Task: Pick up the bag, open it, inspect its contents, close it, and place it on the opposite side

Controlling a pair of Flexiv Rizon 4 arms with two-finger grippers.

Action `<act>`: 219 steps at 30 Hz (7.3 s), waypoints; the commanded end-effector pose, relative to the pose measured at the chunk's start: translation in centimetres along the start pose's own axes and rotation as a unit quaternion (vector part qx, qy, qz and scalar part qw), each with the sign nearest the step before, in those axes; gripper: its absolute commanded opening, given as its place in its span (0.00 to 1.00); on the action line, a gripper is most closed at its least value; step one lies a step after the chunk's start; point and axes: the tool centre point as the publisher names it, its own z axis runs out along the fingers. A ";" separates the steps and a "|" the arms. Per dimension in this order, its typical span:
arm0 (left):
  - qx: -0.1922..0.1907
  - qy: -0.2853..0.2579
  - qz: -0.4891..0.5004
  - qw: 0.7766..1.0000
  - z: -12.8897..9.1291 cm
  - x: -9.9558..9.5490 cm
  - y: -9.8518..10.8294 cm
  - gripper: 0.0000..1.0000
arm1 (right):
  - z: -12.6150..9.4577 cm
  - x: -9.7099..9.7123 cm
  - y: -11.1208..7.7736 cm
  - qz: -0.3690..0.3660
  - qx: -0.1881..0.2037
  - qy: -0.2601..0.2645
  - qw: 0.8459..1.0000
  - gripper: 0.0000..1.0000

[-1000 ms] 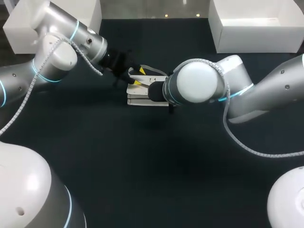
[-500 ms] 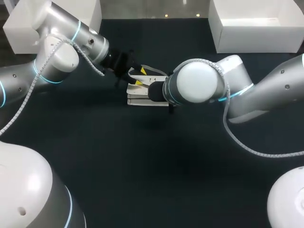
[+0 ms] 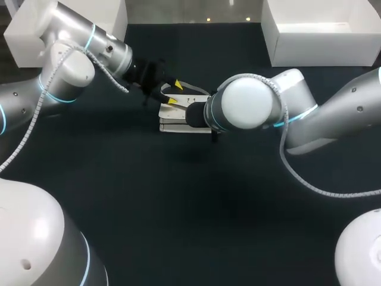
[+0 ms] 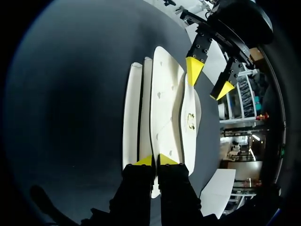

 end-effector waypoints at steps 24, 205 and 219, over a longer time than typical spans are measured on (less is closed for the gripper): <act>0.000 -0.018 0.026 0.999 0.4 0.9 -0.4 0.42 | 0.2 0.2 0.0 0.000 -0.002 -0.003 1.000 0.00; -0.043 -0.046 -0.135 0.989 3.4 -4.8 3.9 0.00 | -0.7 -0.3 0.3 -0.004 -0.001 0.002 1.000 1.00; -0.047 -0.047 -0.147 0.987 0.5 -6.7 1.7 0.00 | -7.0 -3.2 1.6 -0.026 -0.007 0.011 1.000 1.00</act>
